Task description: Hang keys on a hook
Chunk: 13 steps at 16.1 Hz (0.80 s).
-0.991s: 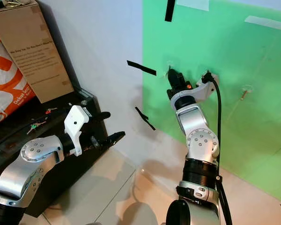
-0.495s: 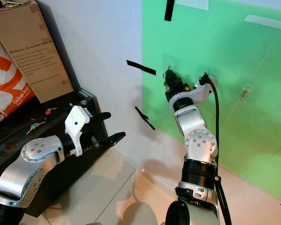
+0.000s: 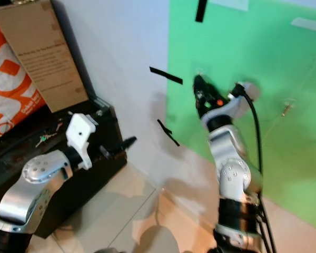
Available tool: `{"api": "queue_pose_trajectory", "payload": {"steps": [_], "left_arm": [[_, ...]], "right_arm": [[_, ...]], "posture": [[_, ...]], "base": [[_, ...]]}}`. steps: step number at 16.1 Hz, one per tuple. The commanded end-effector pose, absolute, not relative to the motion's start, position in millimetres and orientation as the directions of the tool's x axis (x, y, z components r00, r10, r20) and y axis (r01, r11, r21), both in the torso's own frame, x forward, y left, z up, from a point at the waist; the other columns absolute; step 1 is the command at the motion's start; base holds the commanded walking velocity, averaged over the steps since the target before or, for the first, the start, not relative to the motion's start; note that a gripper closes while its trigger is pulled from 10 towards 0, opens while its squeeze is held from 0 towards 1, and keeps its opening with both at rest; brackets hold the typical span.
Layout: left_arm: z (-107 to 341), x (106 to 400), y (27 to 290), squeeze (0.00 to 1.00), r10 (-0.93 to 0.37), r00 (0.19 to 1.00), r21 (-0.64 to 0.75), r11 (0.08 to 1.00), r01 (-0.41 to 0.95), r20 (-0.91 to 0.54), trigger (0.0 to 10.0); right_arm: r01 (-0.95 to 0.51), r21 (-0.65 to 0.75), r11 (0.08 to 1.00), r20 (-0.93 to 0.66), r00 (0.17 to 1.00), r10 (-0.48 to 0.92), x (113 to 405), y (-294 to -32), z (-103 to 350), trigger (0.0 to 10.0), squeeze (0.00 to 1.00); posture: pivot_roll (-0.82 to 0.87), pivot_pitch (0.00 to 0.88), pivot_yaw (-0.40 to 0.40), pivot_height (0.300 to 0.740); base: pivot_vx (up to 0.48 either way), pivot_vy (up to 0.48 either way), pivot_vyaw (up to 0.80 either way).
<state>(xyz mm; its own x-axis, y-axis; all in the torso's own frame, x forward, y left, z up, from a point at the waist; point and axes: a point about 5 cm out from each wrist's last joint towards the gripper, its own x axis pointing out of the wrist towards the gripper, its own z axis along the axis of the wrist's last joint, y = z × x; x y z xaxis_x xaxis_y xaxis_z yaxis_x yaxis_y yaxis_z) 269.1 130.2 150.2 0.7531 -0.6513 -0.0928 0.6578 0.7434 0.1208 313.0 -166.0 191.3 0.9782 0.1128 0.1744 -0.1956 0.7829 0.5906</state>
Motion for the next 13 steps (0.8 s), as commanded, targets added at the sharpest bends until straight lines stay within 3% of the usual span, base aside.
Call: {"api": "queue_pose_trajectory", "payload": {"steps": [1, 4, 8, 11, 13], "left_arm": [[148, 269, 135, 0.00, -0.620, 0.778, 0.138, 0.766, 0.628, -0.102, 10.0], [144, 271, 143, 0.00, -0.532, 0.841, 0.153, 0.827, 0.541, -0.102, 10.0], [128, 267, 164, 0.00, -0.343, 0.928, 0.204, 0.907, 0.367, -0.144, 10.0], [131, 269, 177, 0.00, -0.145, 0.989, 0.246, 0.958, 0.151, -0.044, 10.0], [127, 270, 177, 0.00, -0.130, 0.990, 0.229, 0.964, 0.139, -0.050, 10.0]], "right_arm": [[-0.134, 0.546, 0.827, 0.147, 0.987, 0.063, 307, -174, 186, 10.0, 1.00], [-0.152, 0.320, 0.935, 0.057, 0.988, 0.141, 289, -167, 162, 10.0, 1.00], [-0.224, 0.119, 0.967, -0.084, 0.968, 0.235, 267, -158, 129, 10.0, 1.00], [-0.189, 0.078, 0.979, -0.166, 0.966, 0.200, 262, -161, 111, 10.0, 1.00], [-0.068, 0.064, 0.996, -0.165, 0.983, 0.078, 264, -176, 111, 10.0, 1.00]], "posture": [[-0.02, 0.000, 0.071, 0.740], [-0.02, 0.000, 0.066, 0.740], [-0.02, 0.000, 0.056, 0.740], [-0.02, 0.000, 0.058, 0.740], [-0.04, 0.000, 0.070, 0.740]], "base": [[0.000, 0.000, 0.00], [0.000, 0.000, 0.00], [0.000, 0.000, 0.80], [0.000, 0.000, 0.80], [0.000, 0.000, 0.80]]}}
